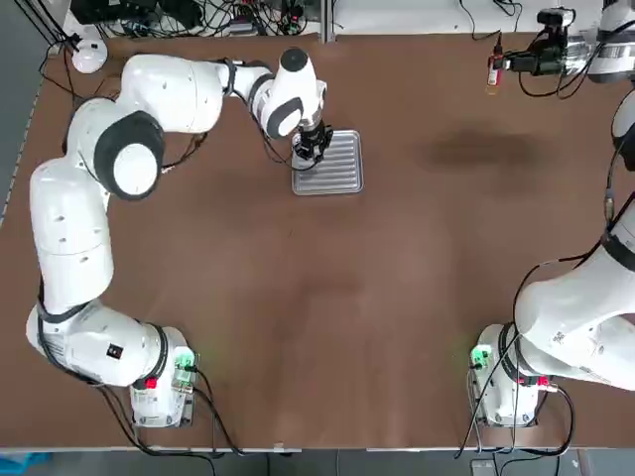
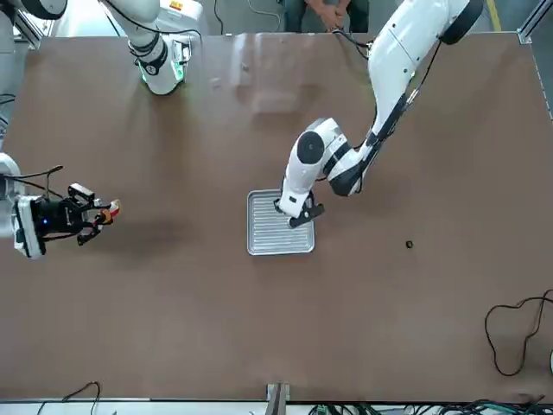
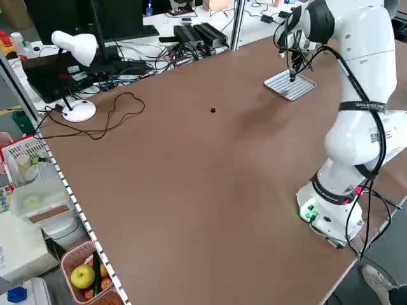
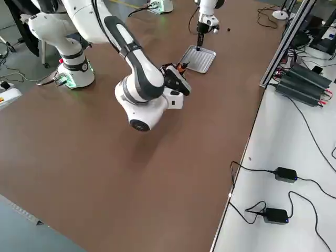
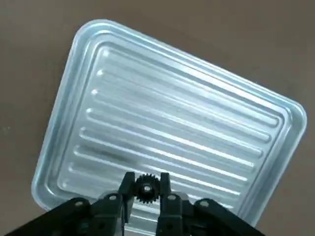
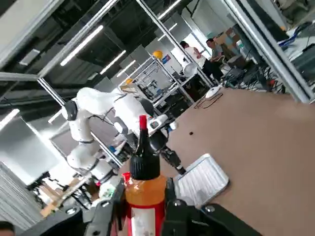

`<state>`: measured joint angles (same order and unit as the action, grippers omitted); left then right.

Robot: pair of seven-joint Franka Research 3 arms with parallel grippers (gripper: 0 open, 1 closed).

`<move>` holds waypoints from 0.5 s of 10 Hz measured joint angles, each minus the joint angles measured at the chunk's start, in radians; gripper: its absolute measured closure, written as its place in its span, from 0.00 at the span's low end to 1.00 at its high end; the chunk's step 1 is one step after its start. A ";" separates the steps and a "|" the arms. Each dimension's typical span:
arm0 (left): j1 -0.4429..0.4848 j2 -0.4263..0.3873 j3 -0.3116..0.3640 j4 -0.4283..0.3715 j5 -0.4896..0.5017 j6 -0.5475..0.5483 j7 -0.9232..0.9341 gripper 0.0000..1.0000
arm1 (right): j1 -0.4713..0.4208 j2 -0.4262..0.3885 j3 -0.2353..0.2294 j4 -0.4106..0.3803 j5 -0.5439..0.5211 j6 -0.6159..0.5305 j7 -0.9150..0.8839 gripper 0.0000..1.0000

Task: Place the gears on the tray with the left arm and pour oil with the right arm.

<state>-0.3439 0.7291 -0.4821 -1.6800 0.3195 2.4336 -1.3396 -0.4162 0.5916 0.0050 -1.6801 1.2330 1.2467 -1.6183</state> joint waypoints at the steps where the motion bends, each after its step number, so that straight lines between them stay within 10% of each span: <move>1: -0.044 0.012 0.031 0.019 0.000 0.002 -0.021 0.75 | 0.005 0.000 0.000 -0.013 0.000 -0.006 0.030 0.67; 5: -0.098 0.050 0.082 0.059 0.000 0.035 -0.043 0.56 | 0.029 -0.035 0.000 -0.154 -0.001 0.015 0.041 0.67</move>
<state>-0.4415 0.7795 -0.4006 -1.6207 0.3195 2.4683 -1.3826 -0.3869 0.5564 0.0053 -1.8342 1.2321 1.2617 -1.5778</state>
